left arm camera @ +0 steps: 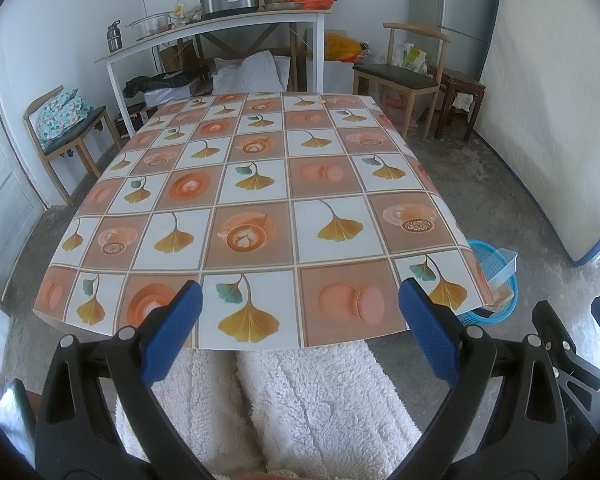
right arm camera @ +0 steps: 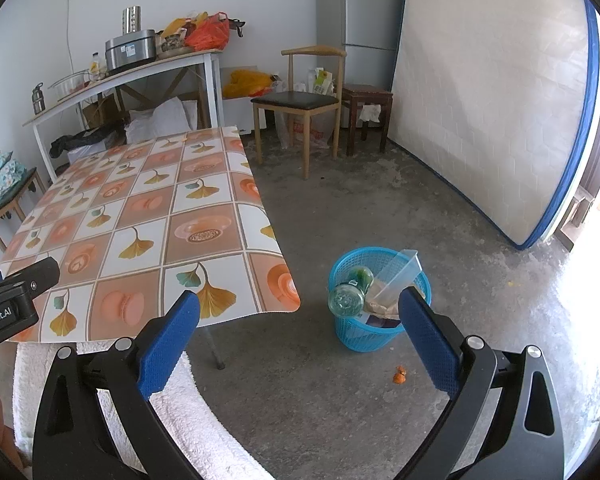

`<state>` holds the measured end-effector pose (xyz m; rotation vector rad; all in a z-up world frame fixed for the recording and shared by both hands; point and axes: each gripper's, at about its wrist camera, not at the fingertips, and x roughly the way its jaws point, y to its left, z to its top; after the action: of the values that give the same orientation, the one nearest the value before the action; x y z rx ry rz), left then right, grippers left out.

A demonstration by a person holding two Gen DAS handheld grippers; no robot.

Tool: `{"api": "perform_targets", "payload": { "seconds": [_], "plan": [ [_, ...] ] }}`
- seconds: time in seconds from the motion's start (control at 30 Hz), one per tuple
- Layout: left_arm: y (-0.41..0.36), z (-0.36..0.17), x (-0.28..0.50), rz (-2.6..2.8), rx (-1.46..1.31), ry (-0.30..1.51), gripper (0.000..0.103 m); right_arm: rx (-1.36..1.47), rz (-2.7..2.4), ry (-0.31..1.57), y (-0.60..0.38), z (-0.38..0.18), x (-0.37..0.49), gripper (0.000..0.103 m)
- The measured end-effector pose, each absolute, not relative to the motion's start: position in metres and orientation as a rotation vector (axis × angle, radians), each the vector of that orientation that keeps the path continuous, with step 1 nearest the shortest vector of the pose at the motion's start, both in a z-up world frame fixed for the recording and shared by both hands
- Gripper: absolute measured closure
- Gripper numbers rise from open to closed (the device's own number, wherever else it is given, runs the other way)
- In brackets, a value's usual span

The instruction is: Collect trash

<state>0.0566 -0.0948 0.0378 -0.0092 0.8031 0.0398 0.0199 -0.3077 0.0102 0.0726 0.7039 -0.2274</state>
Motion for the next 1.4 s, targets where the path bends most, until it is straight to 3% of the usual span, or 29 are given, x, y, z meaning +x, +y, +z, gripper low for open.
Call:
{"api": "perform_targets", "payload": {
  "seconds": [1.4],
  "plan": [
    [-0.096,0.0383,0.0567,0.041,-0.007,0.806,0.008,0.075,-0.238,0.695,-0.308,0.0141,0.017,0.006]
  ]
}}
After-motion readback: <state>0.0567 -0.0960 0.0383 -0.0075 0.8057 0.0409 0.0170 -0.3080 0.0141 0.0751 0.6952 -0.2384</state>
